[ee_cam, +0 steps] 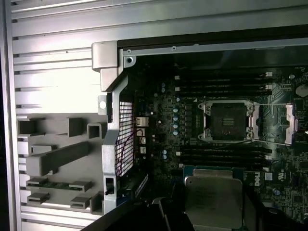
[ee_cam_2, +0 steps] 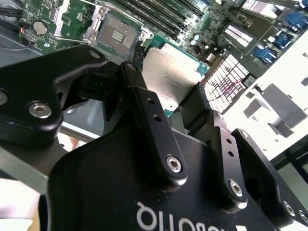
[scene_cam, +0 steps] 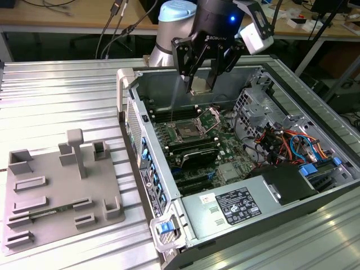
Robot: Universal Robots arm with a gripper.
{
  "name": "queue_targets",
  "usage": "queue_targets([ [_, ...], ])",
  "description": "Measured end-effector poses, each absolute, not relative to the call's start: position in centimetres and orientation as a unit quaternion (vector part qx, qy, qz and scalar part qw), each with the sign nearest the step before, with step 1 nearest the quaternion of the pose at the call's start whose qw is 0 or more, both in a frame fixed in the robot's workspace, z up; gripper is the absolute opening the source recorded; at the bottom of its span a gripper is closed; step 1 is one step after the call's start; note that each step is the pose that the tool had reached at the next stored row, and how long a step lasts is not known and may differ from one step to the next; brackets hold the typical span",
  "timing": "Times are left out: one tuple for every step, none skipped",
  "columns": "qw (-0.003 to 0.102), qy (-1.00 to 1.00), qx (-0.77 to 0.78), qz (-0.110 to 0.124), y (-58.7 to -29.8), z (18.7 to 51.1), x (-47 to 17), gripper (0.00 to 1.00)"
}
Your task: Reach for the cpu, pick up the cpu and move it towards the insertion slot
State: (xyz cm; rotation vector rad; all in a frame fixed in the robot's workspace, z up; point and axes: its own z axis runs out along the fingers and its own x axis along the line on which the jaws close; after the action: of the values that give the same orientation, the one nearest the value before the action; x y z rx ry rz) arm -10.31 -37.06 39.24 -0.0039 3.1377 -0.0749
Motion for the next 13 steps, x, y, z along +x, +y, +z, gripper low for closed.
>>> queue_targets([
  [0.002,1.0,-0.001,-0.024,-37.0,39.2,-10.3,0.55],
  [0.002,1.0,-0.001,-0.024,-36.9,39.2,-10.2,0.55],
  [0.002,1.0,-0.001,-0.024,-36.8,39.2,-10.1,0.55],
  [0.002,1.0,-0.001,-0.024,-36.7,39.2,-10.1,0.55],
  [0.002,1.0,-0.001,-0.024,-36.6,39.1,-10.0,0.55],
  [0.002,1.0,-0.001,-0.024,-36.4,39.1,-10.0,0.55],
  [0.002,1.0,-0.001,-0.024,-36.2,39.1,-9.9,0.55],
  [0.002,1.0,-0.001,-0.024,-36.0,39.1,-9.8,0.55],
  [0.002,1.0,-0.001,-0.024,-35.8,39.0,-9.7,0.55],
  [0.002,1.0,-0.001,-0.024,-35.7,39.0,-9.5,0.55],
  [0.002,1.0,-0.001,-0.024,-35.2,38.9,-9.3,0.55],
  [0.002,1.0,-0.001,-0.024,-34.9,38.9,-9.2,0.55],
  [0.002,1.0,-0.001,-0.024,-34.7,38.8,-9.2,0.55],
])
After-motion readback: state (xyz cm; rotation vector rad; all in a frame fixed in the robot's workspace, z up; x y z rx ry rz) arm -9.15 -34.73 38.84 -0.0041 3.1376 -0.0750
